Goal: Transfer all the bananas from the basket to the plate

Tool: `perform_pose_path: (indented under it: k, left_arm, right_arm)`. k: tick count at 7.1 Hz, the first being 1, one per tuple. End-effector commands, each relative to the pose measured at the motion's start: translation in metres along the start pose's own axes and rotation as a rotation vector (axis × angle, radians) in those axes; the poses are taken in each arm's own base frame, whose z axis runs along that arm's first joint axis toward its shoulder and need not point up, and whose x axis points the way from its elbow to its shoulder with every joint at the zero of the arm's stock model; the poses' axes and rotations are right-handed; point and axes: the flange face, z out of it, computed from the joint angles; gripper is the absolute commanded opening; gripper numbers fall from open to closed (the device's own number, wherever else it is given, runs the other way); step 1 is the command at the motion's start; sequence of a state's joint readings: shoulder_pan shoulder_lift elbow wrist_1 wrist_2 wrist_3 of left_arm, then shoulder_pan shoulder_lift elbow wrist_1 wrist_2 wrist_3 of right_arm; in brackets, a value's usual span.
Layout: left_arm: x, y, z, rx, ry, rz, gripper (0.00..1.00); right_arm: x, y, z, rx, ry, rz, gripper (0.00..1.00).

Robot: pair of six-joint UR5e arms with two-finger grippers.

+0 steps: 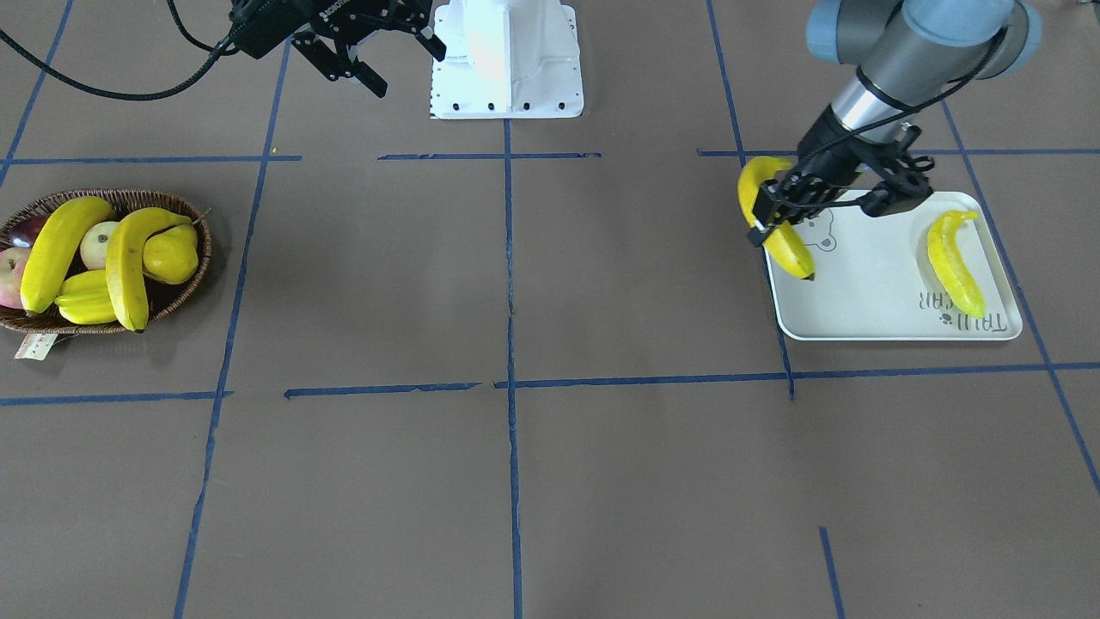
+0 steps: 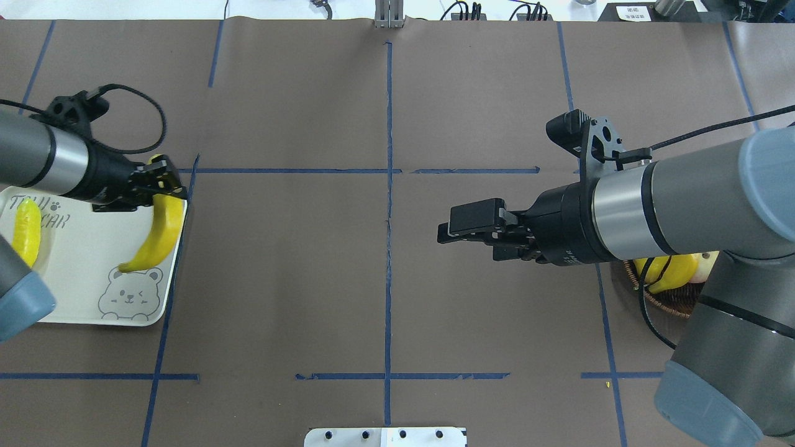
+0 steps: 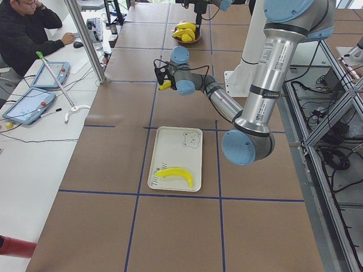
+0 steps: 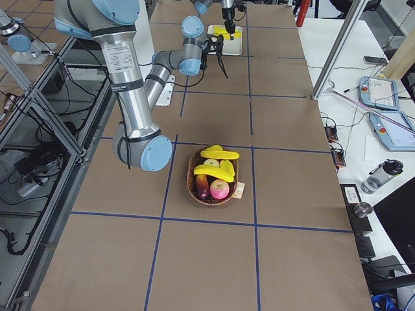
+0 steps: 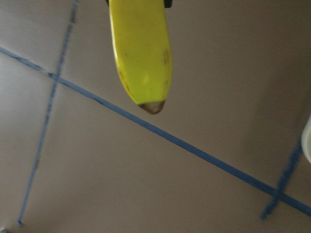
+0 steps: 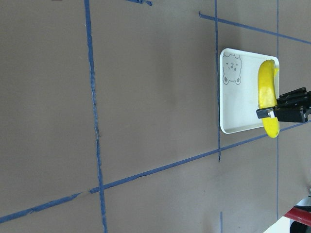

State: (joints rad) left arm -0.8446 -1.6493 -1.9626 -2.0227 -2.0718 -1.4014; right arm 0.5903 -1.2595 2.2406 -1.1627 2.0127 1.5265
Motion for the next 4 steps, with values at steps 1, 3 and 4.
perform_pose_path:
  k: [1,3,4]
  left_arm:
    - [-0.085,-0.005,0.011,0.007,-0.152,0.054,0.0]
    - [-0.11,-0.014,0.041,-0.011,-0.214,0.025,0.0]
    - [-0.13,-0.023,0.057,-0.017,-0.251,0.009,0.0]
  right_arm:
    - [0.007,-0.004,0.0,0.012,0.015,0.008,1.0]
    - [0.015,-0.006,0.003,0.017,0.033,0.017,1.0]
    - [0.015,-0.006,0.003,0.017,0.033,0.017,1.0]
